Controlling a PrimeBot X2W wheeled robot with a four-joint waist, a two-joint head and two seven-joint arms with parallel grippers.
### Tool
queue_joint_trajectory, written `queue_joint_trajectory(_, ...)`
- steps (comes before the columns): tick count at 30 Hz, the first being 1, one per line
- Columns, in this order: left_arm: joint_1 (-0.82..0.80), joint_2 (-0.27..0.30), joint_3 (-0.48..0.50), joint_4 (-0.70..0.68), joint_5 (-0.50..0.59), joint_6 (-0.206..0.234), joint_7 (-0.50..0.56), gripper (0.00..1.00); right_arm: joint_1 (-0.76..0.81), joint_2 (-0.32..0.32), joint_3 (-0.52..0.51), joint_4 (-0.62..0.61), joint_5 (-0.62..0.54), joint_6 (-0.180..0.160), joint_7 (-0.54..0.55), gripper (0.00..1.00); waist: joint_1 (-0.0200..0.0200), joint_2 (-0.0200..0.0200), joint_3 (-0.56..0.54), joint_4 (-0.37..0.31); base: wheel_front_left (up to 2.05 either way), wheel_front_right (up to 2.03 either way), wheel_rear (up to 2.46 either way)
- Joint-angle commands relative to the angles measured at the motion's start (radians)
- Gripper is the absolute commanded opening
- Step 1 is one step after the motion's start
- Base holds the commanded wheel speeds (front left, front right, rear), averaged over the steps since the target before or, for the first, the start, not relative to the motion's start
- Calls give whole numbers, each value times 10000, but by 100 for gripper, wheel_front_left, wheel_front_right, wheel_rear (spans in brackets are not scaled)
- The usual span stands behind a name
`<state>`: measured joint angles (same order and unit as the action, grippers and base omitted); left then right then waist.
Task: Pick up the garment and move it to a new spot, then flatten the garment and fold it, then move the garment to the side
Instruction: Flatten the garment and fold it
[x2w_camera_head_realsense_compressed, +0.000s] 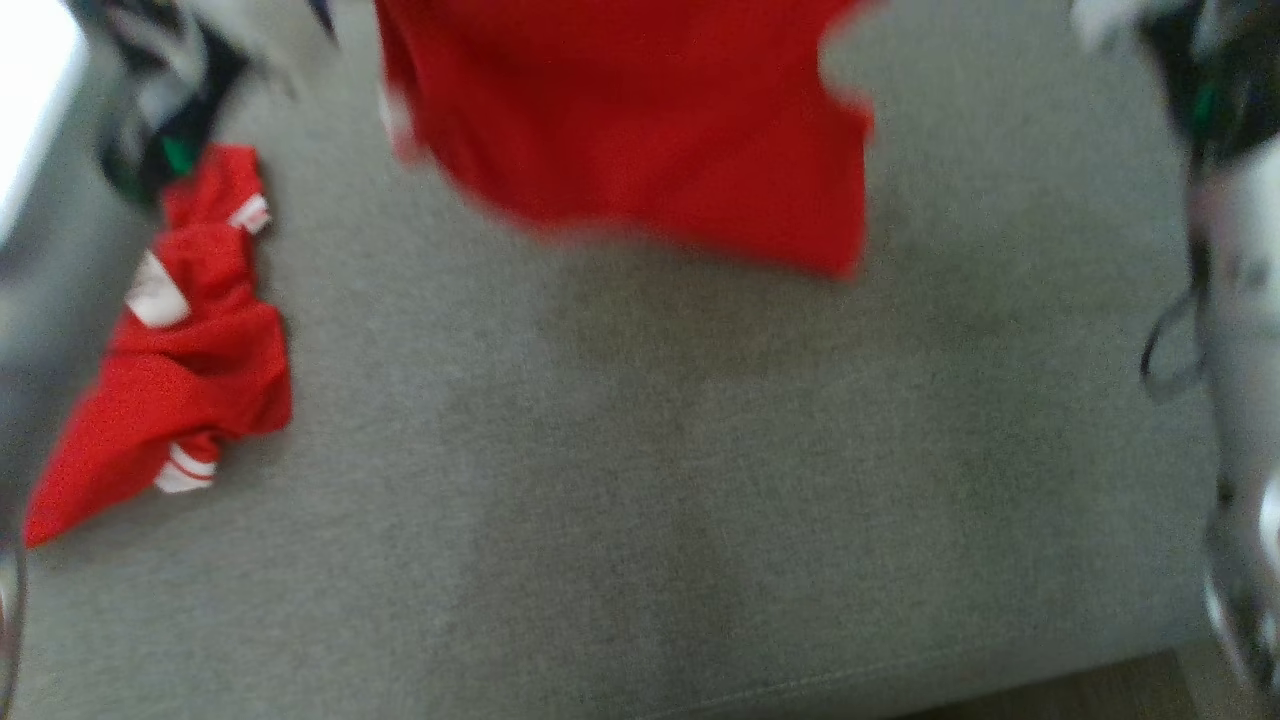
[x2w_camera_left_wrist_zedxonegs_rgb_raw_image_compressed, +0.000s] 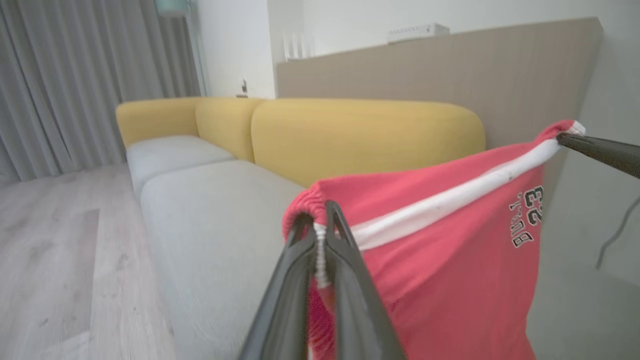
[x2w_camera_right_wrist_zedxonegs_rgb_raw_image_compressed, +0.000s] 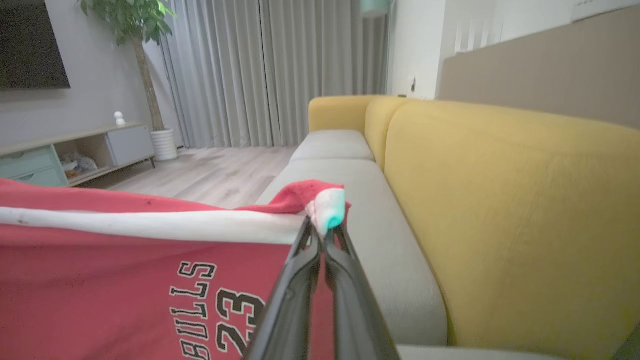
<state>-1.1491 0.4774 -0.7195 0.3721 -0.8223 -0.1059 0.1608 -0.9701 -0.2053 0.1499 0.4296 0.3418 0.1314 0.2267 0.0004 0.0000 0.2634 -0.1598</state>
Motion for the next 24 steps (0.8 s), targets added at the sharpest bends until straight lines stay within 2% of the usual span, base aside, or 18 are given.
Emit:
queue_joint_trajectory(1, -1047, 213, 641, 46, 227, -14, -264, 0, -820, 134, 57, -2, -69, -7, -398, 0, -4, 0, 740, -278, 0, 0, 0)
queue_joint_trajectory(6, -2802, -549, 940, 1571, 659, -95, -1789, 0, -2966, 507, -632, 2128, -889, -7, -2406, 0, -4, 0, 1067, -300, 0, 0, 0)
queue_joint_trajectory(11, -2734, -1286, 362, 2484, 618, -220, -2808, 0, -3095, 646, -698, 3950, -1337, -7, -3326, 0, -4, 0, 997, -174, 0, 0, 0)
queue_joint_trajectory(14, -1733, -1433, -686, 2319, 189, -240, -2832, 0, -2411, 538, -124, 4844, -1103, -7, -3097, 0, -4, 0, 834, -91, 0, 0, 0)
queue_joint_trajectory(18, -116, -1106, -2088, 1768, -432, -244, -2942, 0, -1384, 160, 595, 5534, -172, -7, -2329, 0, -4, 0, 665, -7, 0, 0, 0)
queue_joint_trajectory(24, 1780, -543, -3825, 1193, -946, -245, -3205, 0, 251, -883, 2357, 5397, 1262, -7, -599, 0, -4, 0, 291, 201, 0, 0, 0)
